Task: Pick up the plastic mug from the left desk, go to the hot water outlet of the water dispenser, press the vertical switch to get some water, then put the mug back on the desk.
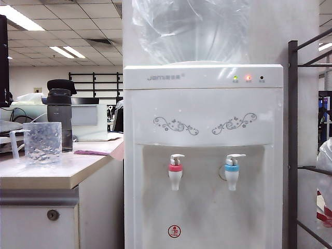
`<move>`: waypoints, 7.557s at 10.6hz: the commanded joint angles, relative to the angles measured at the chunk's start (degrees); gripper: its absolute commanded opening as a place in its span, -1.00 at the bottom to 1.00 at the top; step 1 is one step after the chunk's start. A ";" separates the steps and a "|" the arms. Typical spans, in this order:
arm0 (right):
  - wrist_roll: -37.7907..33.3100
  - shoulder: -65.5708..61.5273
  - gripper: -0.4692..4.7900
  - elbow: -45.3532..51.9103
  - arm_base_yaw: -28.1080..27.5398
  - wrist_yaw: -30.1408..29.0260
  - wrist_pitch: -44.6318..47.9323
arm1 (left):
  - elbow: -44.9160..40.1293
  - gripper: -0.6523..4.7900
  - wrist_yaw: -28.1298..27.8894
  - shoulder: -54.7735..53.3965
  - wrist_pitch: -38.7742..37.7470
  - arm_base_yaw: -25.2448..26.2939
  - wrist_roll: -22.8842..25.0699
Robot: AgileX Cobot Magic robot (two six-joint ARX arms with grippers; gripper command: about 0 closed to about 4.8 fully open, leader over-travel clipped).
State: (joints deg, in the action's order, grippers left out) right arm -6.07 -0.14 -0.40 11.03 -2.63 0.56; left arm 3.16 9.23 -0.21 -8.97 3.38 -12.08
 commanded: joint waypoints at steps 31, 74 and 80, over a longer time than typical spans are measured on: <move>11.26 -63.23 0.95 -55.67 17.59 -16.35 -7.02 | 28.13 -0.78 -10.47 -86.93 62.53 -1.25 10.19; 16.55 -55.15 0.80 -49.42 17.77 -13.05 -23.65 | 29.55 -0.78 -17.07 -112.08 57.90 -42.18 -7.82; 16.33 -56.52 0.80 -49.42 17.92 -14.23 -22.73 | 37.86 -0.78 -18.43 -115.36 47.93 -41.94 -7.87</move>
State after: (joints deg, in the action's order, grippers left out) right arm 10.48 -56.73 -49.60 28.86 -16.58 -23.33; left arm 40.99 -9.04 -115.55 39.09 -38.59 -19.99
